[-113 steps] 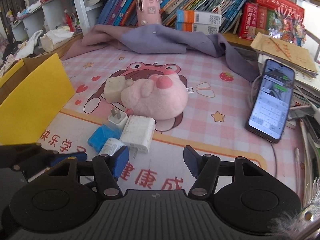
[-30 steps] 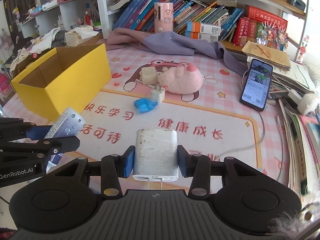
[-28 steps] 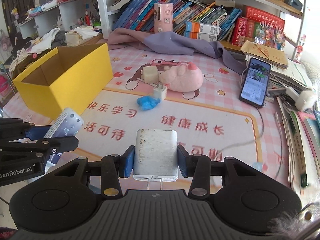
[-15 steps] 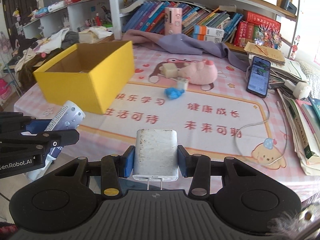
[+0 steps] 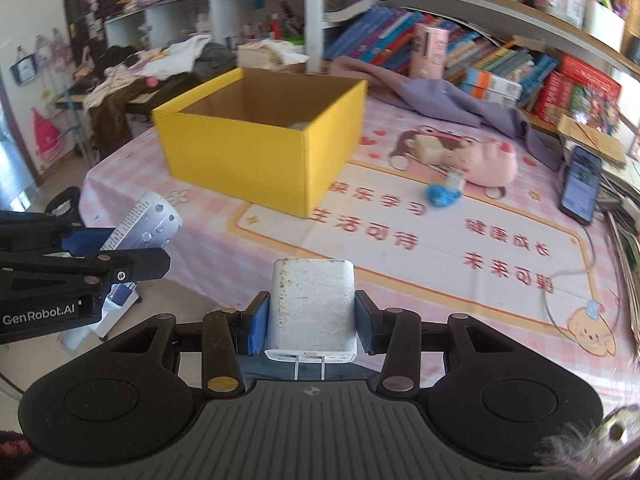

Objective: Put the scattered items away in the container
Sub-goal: 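Carry the spray bottle and charger over the yellow cardboard box with both tools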

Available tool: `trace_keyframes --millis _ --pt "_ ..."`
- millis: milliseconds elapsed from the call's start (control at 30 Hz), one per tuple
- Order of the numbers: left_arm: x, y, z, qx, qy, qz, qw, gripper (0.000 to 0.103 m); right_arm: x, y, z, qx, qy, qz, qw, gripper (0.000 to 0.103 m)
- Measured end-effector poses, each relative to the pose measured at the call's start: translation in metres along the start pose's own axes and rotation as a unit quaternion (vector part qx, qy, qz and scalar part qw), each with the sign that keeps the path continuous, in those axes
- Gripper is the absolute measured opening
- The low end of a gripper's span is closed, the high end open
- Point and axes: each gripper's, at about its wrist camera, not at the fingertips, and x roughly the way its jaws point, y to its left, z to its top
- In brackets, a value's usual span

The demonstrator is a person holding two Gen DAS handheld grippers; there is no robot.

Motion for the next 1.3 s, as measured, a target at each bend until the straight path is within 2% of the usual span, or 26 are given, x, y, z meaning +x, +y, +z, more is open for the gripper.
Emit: trace_keyframes --millis 467,833,1067,1300 --pt "-0.009 0.037 -0.005 -0.023 -0.003 0.023 0.9995 0.031 0.014 0.042 0.018 -0.044 -0.007 0.028 0.999 0.041" --pt "-0.004 0.064 0.003 -0.059 -0.003 0.046 0.9972 0.031 0.032 0.057 0.039 -0.080 -0.009 0.068 0.994 0.041" --pt "0.014 0.080 0.034 -0.060 -0.017 0.061 0.9962 0.031 0.052 0.048 0.075 -0.084 -0.036 0.091 0.992 0.041" --pt "0.041 0.093 0.092 -0.037 -0.038 0.069 0.9962 0.031 0.076 0.030 0.132 -0.066 -0.075 0.113 0.989 0.041"
